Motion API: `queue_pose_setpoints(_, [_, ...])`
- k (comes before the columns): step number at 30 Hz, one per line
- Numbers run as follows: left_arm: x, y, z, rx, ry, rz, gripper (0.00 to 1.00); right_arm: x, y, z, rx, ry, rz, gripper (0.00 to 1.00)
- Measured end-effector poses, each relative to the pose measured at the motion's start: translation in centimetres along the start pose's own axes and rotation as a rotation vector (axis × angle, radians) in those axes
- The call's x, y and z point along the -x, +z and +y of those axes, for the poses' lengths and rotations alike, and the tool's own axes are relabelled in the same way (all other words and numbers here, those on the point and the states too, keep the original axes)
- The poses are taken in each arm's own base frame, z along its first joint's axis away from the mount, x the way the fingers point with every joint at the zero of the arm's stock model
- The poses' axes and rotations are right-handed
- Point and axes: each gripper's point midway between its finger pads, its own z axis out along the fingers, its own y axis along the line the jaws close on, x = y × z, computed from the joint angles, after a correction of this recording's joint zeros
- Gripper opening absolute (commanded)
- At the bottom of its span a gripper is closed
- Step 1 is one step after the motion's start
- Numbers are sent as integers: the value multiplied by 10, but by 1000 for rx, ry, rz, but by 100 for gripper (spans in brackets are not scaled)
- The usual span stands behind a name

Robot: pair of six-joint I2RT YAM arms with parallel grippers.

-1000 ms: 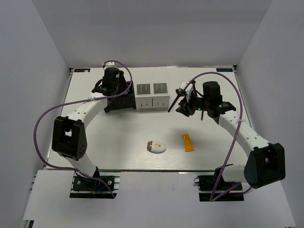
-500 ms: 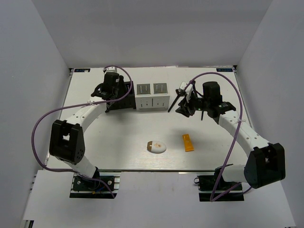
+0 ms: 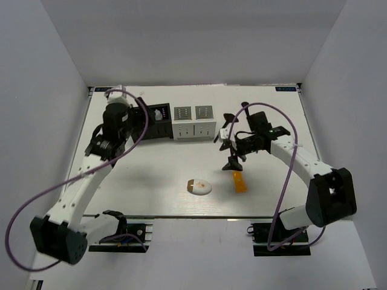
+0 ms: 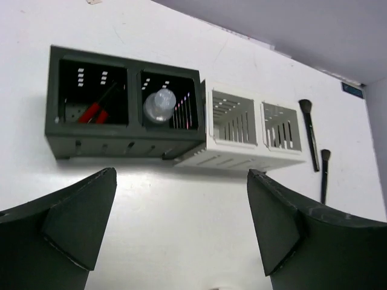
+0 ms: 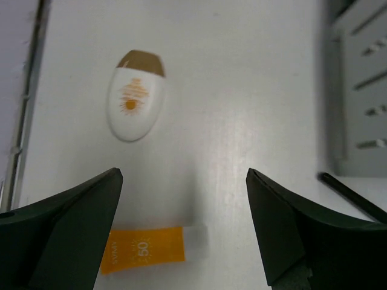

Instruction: Organize the makeup

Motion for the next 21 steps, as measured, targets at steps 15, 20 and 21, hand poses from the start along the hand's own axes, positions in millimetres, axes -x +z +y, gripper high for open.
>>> queue_pose_setpoints(15, [-63,-107,52,61,-201,55,98,-45,87,84,287,-54,165,89])
queue_pose_setpoints(20, [-70,-116,59,90,-222,70,98,-50,105,77,196,-51,231,89])
queue_pose_setpoints(21, [-71,-117,61,98,-223,76,98,-49,109,74,173,-50,242,89])
